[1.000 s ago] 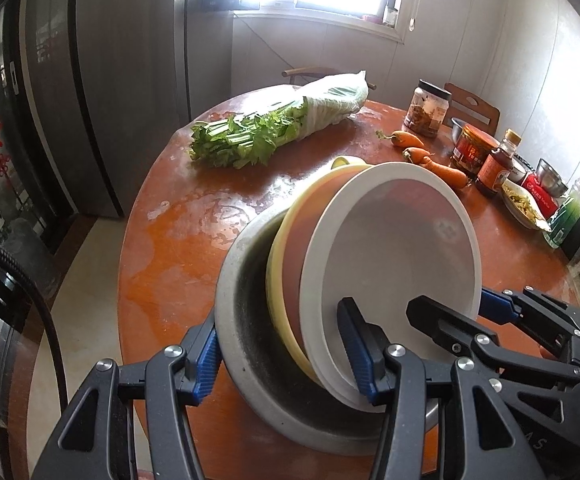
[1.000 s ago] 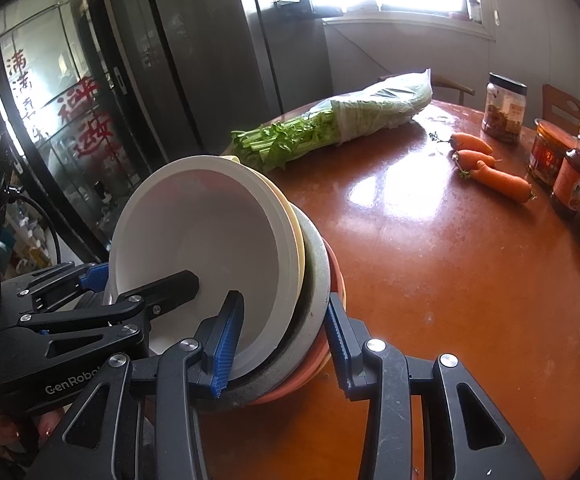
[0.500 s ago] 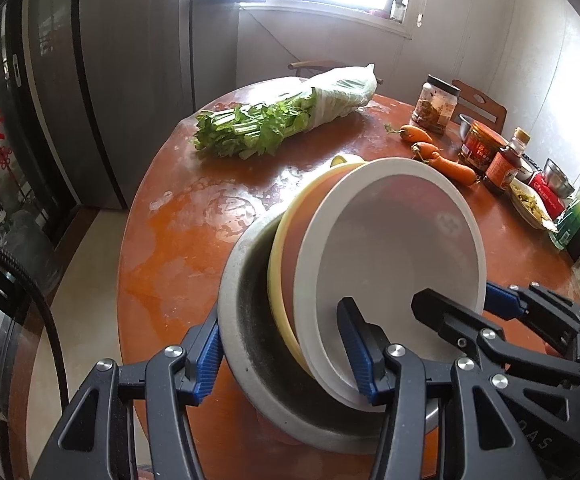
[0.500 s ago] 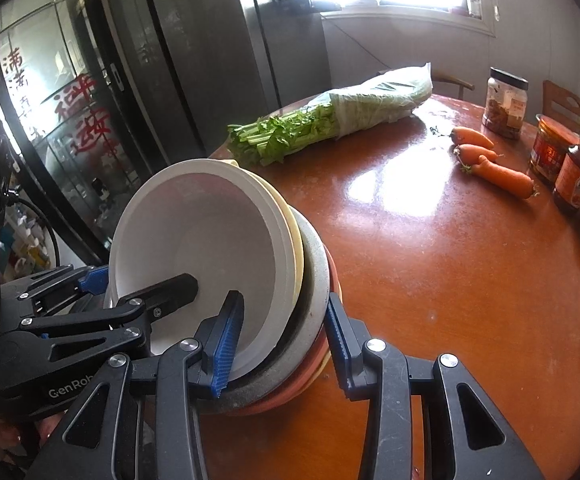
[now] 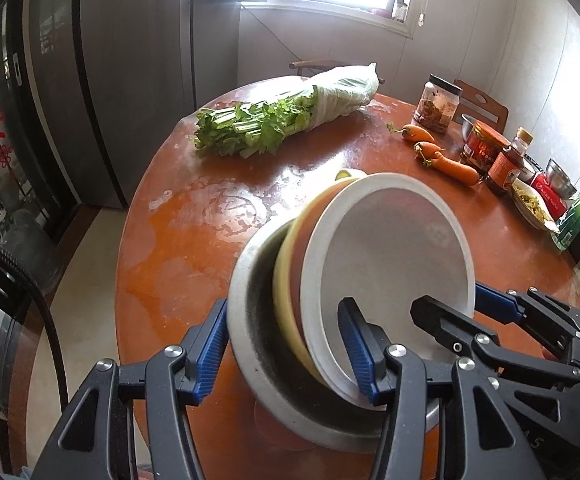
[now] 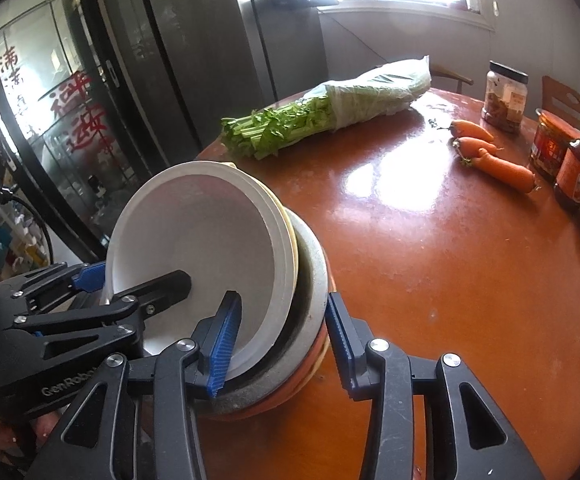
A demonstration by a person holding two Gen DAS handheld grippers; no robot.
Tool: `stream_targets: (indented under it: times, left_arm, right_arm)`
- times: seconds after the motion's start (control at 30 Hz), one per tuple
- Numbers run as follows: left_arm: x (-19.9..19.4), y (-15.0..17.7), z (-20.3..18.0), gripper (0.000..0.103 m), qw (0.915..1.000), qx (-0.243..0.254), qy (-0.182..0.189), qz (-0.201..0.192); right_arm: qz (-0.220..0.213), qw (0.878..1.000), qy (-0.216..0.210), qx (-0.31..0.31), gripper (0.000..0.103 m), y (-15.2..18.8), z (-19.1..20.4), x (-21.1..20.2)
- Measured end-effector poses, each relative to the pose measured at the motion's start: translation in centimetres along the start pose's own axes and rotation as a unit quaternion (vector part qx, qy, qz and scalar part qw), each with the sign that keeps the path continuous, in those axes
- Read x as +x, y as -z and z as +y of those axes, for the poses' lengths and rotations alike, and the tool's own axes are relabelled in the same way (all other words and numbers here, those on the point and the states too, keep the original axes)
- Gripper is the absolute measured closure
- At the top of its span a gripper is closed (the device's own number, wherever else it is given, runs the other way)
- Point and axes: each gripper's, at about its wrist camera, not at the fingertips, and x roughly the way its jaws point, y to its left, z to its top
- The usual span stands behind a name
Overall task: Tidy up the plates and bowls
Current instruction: 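Lift the nested bowl stack with both grippers and carry it over the plate stack, then lower the bowl stack onto the steel tray and pink plates and open both grippers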
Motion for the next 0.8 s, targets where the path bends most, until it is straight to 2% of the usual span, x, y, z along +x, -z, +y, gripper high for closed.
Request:
stream_targets:
  times: [0.17,0.37,0.6,0.8]
  left_arm:
    - [0.0,0.1,0.0,0.049,1.0,-0.001,0.003,0.002]
    - [-0.4,0.0,0.3,0.046,0.9999,-0.004,0.008,-0.005]
    - [-1.4,-0.3,1.3,0.038,0.9997,-0.016,0.007,-0.015]
    - [-2.1,-0.5,2.6,0.024,0.9992,-0.032,0.002,-0.024]
  right_arm:
    - [-0.005,1.0,-0.001,0.003,0.055,0.0,-0.2,-0.3]
    - [-0.011,1.0,0.003,0.0,0.047,-0.3,-0.1,-0.9]
    - [-0.021,1.0,0.003,0.006,0.04,-0.5,-0.4,-2.1]
    - [-0.018,1.0,0.0,0.014,0.035,-0.5,-0.7,-2.2]
